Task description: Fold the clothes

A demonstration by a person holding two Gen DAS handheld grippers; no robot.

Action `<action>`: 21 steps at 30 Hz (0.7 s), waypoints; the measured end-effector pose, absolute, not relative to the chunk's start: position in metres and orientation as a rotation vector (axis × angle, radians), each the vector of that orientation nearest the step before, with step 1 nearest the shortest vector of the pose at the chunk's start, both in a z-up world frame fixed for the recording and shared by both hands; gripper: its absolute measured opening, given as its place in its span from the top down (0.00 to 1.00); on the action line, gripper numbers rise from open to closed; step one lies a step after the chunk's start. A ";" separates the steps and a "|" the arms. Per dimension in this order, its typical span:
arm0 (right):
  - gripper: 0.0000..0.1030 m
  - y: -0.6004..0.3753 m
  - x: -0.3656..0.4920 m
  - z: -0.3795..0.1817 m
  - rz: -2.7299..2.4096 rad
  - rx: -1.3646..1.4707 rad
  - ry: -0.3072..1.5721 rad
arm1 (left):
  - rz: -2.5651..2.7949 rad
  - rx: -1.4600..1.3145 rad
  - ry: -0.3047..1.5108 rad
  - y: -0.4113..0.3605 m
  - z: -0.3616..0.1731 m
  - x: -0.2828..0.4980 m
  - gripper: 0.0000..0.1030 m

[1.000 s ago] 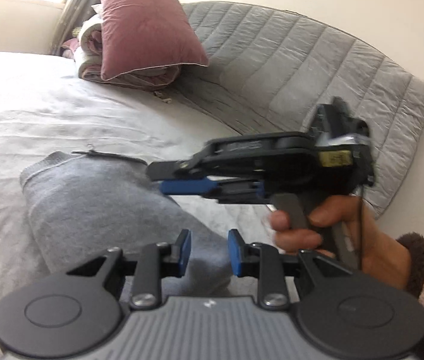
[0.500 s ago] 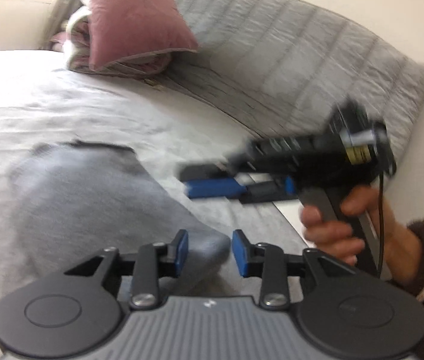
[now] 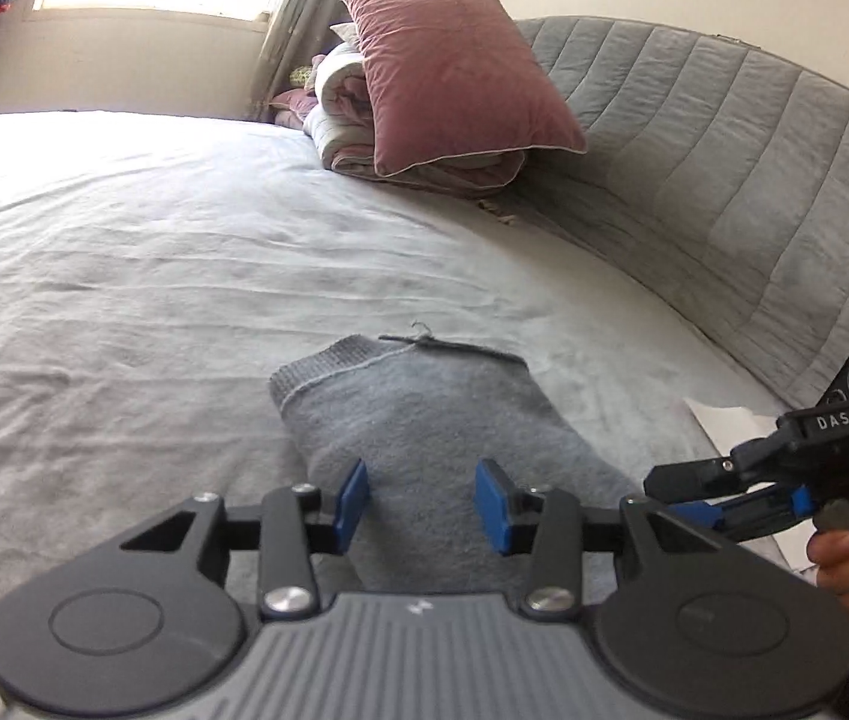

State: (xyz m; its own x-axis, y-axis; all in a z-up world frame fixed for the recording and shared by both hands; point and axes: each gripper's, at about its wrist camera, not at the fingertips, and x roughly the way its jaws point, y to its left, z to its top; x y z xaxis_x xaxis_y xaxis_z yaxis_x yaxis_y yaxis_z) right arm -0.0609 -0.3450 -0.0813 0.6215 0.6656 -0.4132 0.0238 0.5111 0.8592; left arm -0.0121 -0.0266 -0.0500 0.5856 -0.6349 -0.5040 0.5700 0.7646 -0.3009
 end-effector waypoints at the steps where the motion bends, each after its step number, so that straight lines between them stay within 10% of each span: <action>1: 0.56 -0.344 -0.061 -0.081 0.448 0.969 0.833 | -0.702 -0.109 0.632 -0.027 -0.051 -0.012 0.59; 11: 0.55 -0.330 -0.054 -0.083 0.406 0.942 0.799 | -0.672 -0.093 0.607 -0.030 -0.057 -0.013 0.57; 13: 0.74 -0.328 -0.055 -0.079 0.405 0.933 0.774 | -0.661 -0.086 0.580 -0.031 -0.055 -0.017 0.57; 21: 0.78 -0.335 -0.072 -0.057 0.425 0.922 0.695 | -0.702 -0.078 0.516 -0.040 -0.051 -0.029 0.57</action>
State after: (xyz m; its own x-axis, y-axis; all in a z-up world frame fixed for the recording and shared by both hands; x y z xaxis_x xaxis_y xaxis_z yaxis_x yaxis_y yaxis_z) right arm -0.0717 -0.3350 -0.0567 0.7078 0.6077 -0.3602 -0.0439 0.5467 0.8362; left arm -0.0290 -0.0397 -0.0512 0.6444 -0.6345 -0.4268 0.5967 0.7663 -0.2384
